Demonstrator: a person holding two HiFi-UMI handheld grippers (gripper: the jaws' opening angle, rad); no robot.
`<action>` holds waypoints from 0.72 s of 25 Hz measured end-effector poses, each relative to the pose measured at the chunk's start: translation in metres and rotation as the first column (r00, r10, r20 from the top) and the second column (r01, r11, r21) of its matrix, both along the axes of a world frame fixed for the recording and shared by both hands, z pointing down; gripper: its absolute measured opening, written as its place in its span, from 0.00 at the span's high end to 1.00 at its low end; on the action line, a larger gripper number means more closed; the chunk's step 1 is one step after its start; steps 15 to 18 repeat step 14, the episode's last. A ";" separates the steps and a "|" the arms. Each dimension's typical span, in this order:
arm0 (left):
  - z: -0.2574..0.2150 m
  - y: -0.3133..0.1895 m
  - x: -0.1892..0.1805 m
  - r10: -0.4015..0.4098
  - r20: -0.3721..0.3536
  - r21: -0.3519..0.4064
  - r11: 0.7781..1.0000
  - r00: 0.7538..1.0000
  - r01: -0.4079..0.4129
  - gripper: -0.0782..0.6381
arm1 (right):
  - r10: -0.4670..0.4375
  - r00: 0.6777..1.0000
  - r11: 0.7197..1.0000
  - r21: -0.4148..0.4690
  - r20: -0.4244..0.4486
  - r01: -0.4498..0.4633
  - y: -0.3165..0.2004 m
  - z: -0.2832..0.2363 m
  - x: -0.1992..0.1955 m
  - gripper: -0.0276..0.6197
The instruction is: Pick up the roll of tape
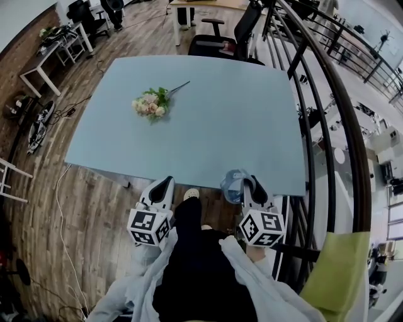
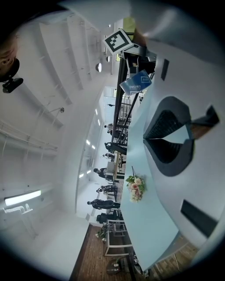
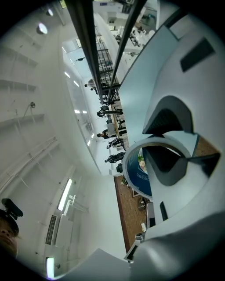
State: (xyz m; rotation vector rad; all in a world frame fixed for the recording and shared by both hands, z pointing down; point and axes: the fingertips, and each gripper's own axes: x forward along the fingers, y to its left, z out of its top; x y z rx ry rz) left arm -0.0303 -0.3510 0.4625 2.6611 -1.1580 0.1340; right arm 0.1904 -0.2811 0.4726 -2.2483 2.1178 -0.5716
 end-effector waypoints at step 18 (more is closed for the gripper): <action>0.001 0.000 -0.003 0.000 -0.010 0.007 1.000 1.000 0.000 0.87 | -0.001 1.000 1.000 -0.003 0.014 0.001 0.002 0.004 -0.005 0.83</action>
